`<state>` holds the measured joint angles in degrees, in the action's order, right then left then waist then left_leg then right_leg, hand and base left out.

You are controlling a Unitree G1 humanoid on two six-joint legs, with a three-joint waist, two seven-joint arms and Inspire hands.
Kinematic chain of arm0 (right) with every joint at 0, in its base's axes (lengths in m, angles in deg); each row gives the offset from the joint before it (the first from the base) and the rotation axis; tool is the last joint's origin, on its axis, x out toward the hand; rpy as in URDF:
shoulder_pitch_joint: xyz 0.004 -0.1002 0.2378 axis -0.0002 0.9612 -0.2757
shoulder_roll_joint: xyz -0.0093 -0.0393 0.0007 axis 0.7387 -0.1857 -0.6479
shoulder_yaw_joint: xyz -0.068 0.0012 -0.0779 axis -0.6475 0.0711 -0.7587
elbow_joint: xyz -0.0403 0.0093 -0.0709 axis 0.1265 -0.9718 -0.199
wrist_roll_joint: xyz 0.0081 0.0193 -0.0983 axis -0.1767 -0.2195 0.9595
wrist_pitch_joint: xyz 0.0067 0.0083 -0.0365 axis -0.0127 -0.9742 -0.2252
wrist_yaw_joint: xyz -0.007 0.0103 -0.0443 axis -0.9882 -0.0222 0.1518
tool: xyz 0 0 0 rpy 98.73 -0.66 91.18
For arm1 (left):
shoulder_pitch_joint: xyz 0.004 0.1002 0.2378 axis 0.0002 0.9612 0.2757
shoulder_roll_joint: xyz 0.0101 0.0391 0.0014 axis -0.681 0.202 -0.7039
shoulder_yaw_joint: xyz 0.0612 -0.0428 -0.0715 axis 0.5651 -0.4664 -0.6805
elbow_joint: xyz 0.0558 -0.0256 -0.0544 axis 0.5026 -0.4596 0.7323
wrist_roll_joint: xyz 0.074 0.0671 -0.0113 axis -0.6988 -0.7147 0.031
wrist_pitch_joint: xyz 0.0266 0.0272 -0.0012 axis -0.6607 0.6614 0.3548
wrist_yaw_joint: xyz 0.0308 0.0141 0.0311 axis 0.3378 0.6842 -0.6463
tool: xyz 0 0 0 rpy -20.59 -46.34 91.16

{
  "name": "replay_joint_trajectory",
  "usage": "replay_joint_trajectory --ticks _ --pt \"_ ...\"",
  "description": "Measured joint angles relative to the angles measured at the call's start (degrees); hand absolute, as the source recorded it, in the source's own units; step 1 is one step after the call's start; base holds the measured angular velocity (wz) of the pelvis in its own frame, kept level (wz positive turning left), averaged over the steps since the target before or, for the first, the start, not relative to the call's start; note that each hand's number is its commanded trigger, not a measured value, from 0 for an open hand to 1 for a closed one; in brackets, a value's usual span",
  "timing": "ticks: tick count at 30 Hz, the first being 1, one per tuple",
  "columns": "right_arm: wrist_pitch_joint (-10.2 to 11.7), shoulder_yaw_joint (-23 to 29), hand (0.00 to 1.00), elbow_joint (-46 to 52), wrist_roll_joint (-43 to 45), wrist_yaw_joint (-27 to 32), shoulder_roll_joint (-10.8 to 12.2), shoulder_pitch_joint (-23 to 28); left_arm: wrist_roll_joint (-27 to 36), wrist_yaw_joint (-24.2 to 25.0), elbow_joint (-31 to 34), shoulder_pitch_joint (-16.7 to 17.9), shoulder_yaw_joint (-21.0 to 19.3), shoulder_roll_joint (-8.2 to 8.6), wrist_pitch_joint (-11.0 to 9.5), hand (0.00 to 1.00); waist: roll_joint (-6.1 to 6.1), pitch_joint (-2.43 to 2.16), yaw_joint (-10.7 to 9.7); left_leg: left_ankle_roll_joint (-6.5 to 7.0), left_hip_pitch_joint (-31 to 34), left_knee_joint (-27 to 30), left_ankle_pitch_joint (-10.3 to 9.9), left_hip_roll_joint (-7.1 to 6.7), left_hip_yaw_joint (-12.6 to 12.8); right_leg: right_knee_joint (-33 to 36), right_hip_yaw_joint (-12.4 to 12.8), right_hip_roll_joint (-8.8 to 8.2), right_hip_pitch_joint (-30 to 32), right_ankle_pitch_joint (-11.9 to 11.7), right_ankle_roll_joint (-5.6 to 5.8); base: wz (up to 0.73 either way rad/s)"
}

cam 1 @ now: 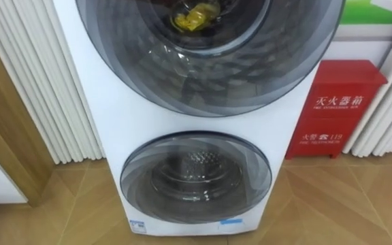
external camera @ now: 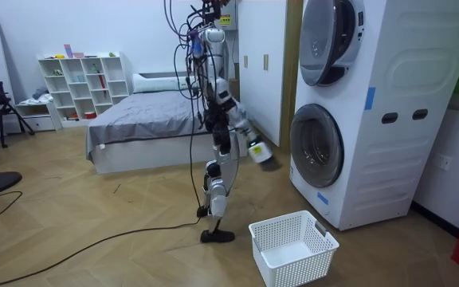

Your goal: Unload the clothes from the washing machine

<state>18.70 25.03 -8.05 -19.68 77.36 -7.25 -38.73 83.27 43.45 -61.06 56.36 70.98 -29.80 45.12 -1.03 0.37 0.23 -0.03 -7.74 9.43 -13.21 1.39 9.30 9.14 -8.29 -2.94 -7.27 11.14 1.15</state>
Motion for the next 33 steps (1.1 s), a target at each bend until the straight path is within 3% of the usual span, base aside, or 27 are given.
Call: replay_joint_trajectory --ticks 4,7,10,19,30,32,33 --pt "2.0 1.2 0.00 13.6 -0.5 2.4 -0.5 -6.3 -0.3 1.2 0.1 0.4 0.0 -0.54 0.3 0.00 -0.70 0.15 0.1 0.00 -0.1 0.2 0.0 0.05 -0.2 -0.1 -0.4 0.05 -0.2 -0.1 -0.05 0.05" --pt "1.5 1.9 0.00 21.8 -0.5 4.1 -1.5 -8.8 -0.4 1.2 0.5 0.3 -1.4 -0.79 0.6 0.00 -1.11 0.36 0.4 0.00 0.2 0.2 0.0 0.04 -0.2 0.0 -0.4 0.04 0.2 -0.1 -0.04 0.02" --pt "1.5 2.3 0.00 27.7 -1.6 6.4 -3.5 -10.7 -0.9 1.9 0.7 0.5 -2.2 -1.18 1.5 0.00 -1.37 0.25 0.8 0.00 0.5 0.2 0.0 0.08 -0.3 0.6 -0.4 0.03 0.4 -0.1 -0.04 0.00" --pt "1.3 4.1 0.00 34.4 -3.2 11.1 -6.9 -21.0 -2.6 3.4 2.9 1.2 -2.3 -1.48 2.3 0.00 -1.63 -0.16 1.6 0.00 1.1 0.1 0.0 0.06 -1.8 0.6 -1.1 0.06 1.2 -0.1 -0.04 0.03" --pt "0.8 4.0 0.00 37.3 -0.9 11.3 -7.7 -22.9 -2.7 2.1 3.0 1.2 -2.2 -2.46 2.3 0.00 -3.62 -0.40 2.4 0.00 0.4 -0.3 0.0 0.04 -5.3 0.9 -2.7 0.13 0.3 -0.1 -0.04 0.08" --pt "0.7 4.1 0.00 37.3 -0.7 11.5 -8.2 -22.9 -2.8 1.9 3.1 1.0 -2.1 -2.42 2.3 0.00 -3.47 -0.23 2.7 0.11 -0.2 -0.4 0.1 0.47 -8.9 4.3 -3.0 0.34 1.9 0.1 -0.06 -0.24" --pt "0.5 4.0 0.00 37.3 -0.5 11.3 -8.4 -22.9 -3.6 1.7 3.4 0.7 -2.2 -2.59 2.3 0.00 -2.78 0.26 3.5 0.17 -0.8 -0.9 0.3 2.02 -13.9 6.9 -2.3 1.77 5.1 1.6 -0.60 -0.73"
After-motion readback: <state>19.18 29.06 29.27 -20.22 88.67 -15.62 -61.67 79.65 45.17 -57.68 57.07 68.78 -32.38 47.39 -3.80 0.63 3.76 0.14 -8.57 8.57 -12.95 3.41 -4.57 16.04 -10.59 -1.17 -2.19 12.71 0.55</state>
